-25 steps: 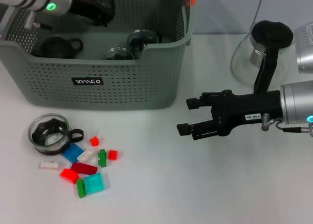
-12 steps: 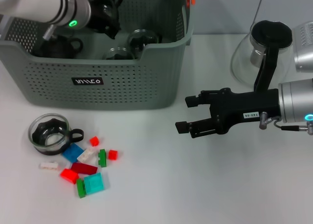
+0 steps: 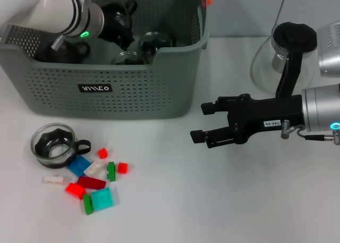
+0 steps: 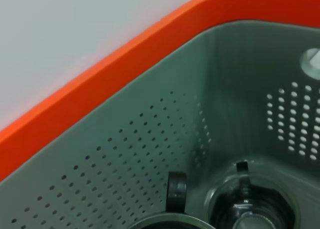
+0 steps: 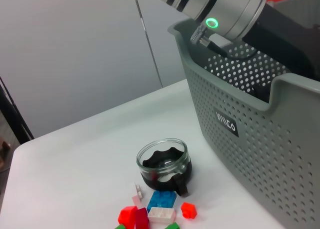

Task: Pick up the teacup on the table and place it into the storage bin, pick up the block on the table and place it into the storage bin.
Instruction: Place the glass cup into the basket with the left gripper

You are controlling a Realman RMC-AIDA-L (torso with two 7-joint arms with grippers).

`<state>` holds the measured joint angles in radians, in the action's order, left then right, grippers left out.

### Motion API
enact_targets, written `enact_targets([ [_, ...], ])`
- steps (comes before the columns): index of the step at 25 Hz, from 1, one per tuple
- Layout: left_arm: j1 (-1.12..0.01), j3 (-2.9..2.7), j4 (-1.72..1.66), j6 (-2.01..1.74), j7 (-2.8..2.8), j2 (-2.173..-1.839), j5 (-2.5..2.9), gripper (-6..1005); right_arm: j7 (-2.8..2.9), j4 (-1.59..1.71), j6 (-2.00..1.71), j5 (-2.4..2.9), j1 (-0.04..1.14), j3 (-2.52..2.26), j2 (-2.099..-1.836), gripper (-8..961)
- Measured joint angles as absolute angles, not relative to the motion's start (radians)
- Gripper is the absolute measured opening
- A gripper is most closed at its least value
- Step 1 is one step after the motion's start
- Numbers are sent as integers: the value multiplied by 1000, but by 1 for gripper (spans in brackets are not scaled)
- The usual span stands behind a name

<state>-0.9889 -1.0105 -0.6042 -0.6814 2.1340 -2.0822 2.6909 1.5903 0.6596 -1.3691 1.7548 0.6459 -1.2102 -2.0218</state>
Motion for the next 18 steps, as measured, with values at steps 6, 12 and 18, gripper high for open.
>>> enact_targets([
  [6,-988,-1011,-609,-676,2140,-2094,2723,44,1590,660,-1367,1755,646,-1210,-2022,915],
  [12,-986,-1012,-610,-671,2141,-2098,2724,51,1589,660,-1367,1755,646,-1210,-2022,915],
  [18,-986,-1011,-607,-674,2141,-2096,2726,134,1589,660,-1367,1755,646,-1210,-2022,915],
])
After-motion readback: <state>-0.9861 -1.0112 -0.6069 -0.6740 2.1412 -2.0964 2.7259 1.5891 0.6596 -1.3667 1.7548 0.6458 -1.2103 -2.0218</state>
